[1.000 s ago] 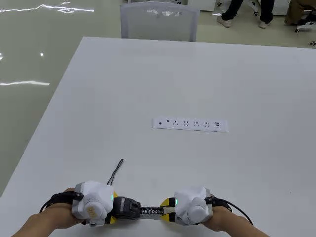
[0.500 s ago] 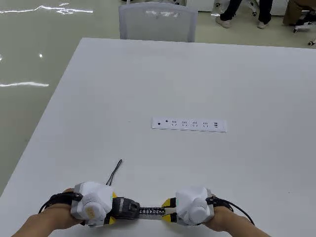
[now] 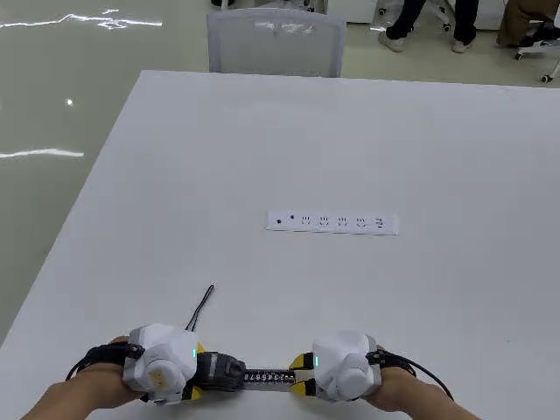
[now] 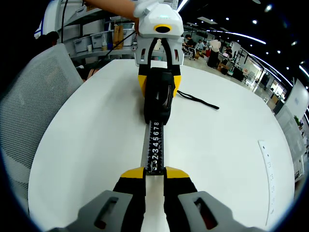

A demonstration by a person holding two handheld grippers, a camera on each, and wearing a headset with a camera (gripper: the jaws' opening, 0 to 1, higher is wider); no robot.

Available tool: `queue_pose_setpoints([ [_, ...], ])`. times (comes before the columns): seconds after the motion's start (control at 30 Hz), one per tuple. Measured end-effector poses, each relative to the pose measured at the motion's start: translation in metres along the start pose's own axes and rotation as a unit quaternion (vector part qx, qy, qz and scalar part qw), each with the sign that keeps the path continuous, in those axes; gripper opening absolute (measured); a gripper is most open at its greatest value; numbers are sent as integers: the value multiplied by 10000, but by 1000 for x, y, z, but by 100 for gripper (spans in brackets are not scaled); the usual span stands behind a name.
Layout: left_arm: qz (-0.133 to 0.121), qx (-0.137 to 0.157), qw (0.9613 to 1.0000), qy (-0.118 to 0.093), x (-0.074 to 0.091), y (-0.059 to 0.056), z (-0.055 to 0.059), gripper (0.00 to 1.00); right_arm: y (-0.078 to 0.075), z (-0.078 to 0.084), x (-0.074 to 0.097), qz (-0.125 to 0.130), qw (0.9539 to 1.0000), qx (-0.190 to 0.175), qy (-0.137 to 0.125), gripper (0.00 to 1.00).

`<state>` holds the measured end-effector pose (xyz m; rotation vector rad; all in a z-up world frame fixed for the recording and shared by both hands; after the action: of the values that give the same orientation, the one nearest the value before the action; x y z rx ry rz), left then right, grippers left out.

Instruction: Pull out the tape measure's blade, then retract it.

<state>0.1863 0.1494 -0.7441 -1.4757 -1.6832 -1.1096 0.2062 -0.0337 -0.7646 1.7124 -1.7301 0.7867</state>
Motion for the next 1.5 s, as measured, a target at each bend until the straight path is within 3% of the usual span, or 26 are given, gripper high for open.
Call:
queue_pose_setpoints([
  [0.5,-5,1,10000,13,-8,1,7,28,-1,9,1,19,10000,7,53,12],
  [1.03,-9,-33,10000,36,-3,0,2,28,-1,15,8,28,9999,33,115,12],
  [1.5,-2,-60,10000,60,-7,0,4,28,-1,22,14,43,9999,41,160,12],
])
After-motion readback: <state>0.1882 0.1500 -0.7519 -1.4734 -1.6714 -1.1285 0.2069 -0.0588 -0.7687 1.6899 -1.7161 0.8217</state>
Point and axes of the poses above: the centre of the closed fingertips' face, and the gripper's own axes: x roughly backward along the fingers, y roughly to its left, z roughly out of its underside, the point moved 5 cm from there along x, roughly backward along the fingers, and after that the axes turned 10 degrees about -x, right-handed, at the moved point
